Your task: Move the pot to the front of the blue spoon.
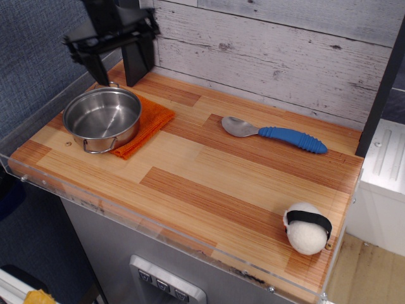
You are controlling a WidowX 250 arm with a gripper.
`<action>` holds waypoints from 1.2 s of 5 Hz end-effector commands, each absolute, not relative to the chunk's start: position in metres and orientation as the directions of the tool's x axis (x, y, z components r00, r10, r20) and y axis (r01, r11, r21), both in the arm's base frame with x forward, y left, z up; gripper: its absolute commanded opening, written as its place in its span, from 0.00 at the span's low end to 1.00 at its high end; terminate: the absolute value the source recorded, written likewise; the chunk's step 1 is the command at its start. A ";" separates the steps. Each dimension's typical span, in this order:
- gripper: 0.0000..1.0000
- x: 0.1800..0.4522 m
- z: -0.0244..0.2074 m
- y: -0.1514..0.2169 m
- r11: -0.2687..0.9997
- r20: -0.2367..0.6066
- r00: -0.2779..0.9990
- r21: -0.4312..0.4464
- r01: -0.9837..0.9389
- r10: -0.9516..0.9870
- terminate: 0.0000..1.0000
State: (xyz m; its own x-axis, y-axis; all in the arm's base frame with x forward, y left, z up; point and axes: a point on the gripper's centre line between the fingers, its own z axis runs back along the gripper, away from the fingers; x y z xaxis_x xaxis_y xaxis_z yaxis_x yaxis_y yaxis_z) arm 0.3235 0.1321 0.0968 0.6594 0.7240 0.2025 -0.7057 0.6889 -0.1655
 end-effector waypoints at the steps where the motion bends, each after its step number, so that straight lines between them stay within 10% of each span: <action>1: 1.00 0.336 0.071 0.134 0.691 0.228 0.662 -0.080 -0.718 0.714 0.00; 3: 1.00 0.330 0.040 0.137 0.688 0.182 0.676 -0.001 -0.726 0.714 0.00; 4: 0.00 0.328 0.038 0.141 0.683 0.196 0.670 -0.001 -0.730 0.716 0.00; 6: 0.00 0.330 0.053 0.145 0.681 0.221 0.662 -0.011 -0.732 0.716 0.00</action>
